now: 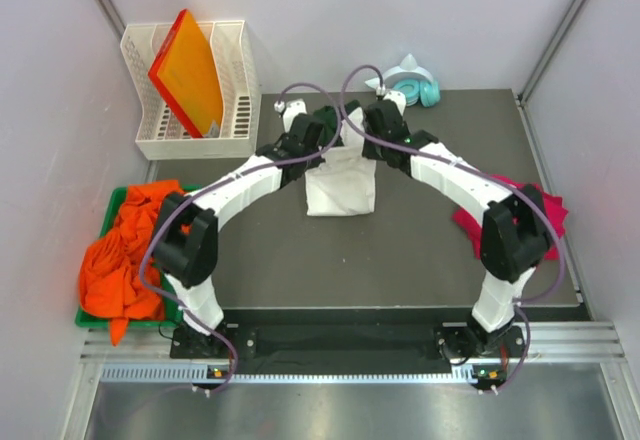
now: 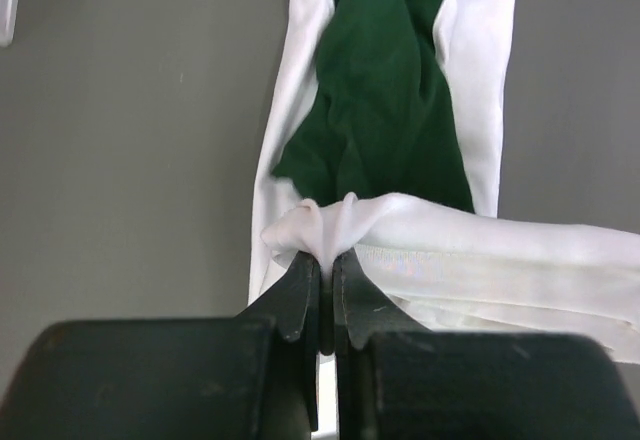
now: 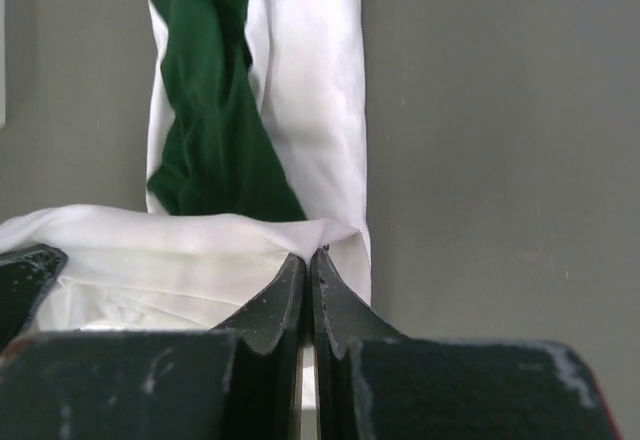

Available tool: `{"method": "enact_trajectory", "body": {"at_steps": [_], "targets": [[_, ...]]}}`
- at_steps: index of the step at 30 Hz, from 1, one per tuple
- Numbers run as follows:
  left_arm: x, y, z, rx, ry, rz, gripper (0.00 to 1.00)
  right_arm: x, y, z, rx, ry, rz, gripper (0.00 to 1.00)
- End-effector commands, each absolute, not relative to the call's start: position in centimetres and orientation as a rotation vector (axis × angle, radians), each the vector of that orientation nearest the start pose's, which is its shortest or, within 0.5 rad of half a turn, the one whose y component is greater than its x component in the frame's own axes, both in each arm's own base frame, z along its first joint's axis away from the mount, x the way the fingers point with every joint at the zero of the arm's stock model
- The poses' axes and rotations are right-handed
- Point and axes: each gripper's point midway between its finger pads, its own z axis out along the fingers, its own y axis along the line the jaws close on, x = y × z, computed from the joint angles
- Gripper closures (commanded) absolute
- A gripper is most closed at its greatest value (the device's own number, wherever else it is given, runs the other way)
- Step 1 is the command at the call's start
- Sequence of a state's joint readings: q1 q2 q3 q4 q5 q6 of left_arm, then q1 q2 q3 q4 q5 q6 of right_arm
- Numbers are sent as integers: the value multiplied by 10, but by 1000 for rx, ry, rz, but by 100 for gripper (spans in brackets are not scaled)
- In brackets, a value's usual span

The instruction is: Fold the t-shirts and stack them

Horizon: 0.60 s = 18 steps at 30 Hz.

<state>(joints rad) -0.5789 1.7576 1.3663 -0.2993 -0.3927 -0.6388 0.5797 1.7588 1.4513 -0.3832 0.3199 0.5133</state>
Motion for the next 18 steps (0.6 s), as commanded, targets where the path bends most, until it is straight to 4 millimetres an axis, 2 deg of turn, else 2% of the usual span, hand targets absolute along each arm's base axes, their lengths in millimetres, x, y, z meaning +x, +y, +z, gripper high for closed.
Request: {"method": "enact_trajectory", "body": {"at_steps": [1, 2, 3, 5, 6, 8, 9, 10, 11, 12, 13, 14, 15, 16, 17, 18], "targets": [[473, -210, 150, -290, 2188, -137, 100, 469, 217, 182, 114, 2196, 134, 100], [478, -211, 148, -287, 2192, -135, 100, 479, 220, 192, 119, 2177, 144, 100], [483, -211, 147, -290, 2194, -135, 100, 485, 221, 180, 115, 2198, 133, 100], [496, -209, 141, -298, 2195, -143, 100, 498, 224, 183, 119, 2188, 151, 100], [501, -209, 140, -302, 2195, -147, 100, 504, 226, 169, 118, 2209, 142, 100], [513, -206, 132, -307, 2207, -142, 100, 515, 228, 168, 119, 2207, 152, 100], [517, -205, 130, -307, 2209, -144, 100, 521, 229, 151, 119, 2233, 138, 100], [526, -202, 125, -316, 2213, -142, 100, 525, 230, 147, 116, 2239, 138, 100], [529, -201, 122, -311, 2216, -138, 100, 533, 230, 151, 125, 2229, 146, 100], [534, -200, 120, -308, 2218, -137, 100, 537, 231, 137, 125, 2251, 141, 100], [542, -199, 116, -310, 2220, -141, 100, 543, 232, 140, 133, 2240, 154, 100], [546, -200, 113, -304, 2227, -147, 100, 547, 232, 137, 135, 2243, 155, 100], [549, -200, 109, -302, 2239, -156, 100, 549, 234, 125, 129, 2265, 155, 100], [555, -200, 105, -304, 2247, -164, 100, 554, 236, 129, 126, 2254, 160, 100], [556, -204, 101, -293, 2262, -187, 100, 554, 237, 125, 123, 2264, 160, 100], [558, -204, 99, -289, 2269, -188, 93, 556, 239, 121, 117, 2268, 166, 97]]}}
